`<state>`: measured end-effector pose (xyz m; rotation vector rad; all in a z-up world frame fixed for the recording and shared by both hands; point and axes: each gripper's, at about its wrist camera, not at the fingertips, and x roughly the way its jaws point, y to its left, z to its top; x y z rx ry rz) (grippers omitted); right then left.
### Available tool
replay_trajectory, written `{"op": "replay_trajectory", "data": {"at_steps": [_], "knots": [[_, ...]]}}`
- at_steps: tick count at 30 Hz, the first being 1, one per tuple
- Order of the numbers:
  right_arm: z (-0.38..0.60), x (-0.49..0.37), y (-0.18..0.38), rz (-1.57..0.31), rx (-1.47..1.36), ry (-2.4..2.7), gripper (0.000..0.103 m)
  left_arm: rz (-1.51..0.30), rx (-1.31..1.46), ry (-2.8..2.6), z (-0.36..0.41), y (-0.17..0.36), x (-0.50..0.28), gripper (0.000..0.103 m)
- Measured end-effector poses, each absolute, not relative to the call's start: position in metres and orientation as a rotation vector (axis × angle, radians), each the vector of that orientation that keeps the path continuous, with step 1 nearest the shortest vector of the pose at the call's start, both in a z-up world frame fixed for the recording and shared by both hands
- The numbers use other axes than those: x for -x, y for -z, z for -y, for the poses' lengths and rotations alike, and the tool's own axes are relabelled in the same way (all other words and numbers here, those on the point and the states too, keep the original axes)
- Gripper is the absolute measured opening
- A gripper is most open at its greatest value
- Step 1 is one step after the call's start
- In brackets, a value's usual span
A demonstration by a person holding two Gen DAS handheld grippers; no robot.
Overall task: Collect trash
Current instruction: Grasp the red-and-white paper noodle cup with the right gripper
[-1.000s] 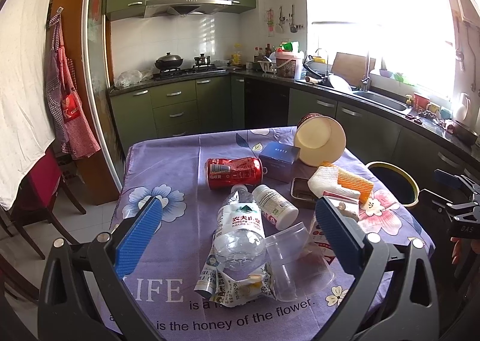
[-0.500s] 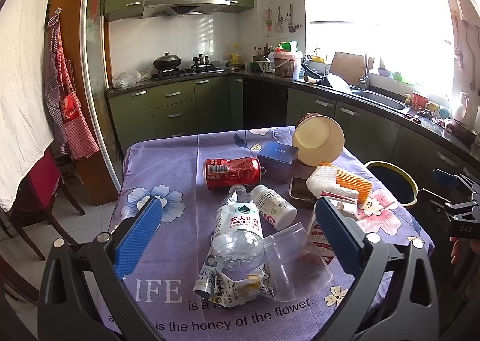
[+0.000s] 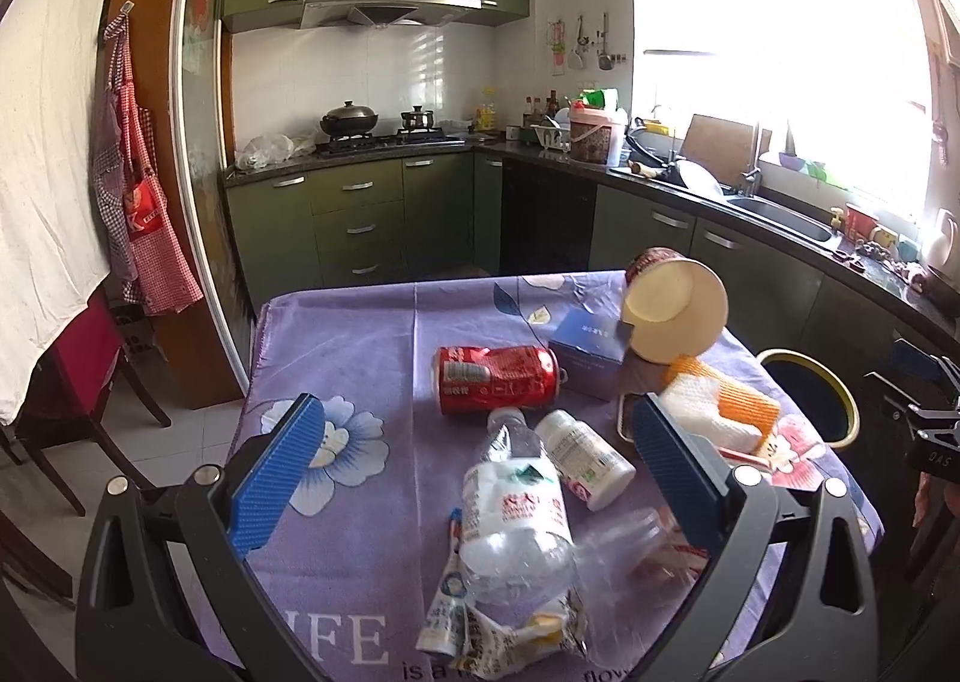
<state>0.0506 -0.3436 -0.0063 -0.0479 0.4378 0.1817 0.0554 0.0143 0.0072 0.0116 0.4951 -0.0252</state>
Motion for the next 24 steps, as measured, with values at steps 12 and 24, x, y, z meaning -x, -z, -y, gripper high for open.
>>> {"op": "replay_trajectory", "data": {"at_steps": [12,24], "knots": [[0.326,-0.214,0.018,-0.514,0.134,-0.126,0.063,-0.492,0.015,-0.03,-0.043,0.0,-0.189,0.097],[0.298,-0.333,0.078,-0.632,0.24,-0.025,0.035,-0.596,0.114,-0.067,-0.068,0.057,-0.265,0.097]]}}
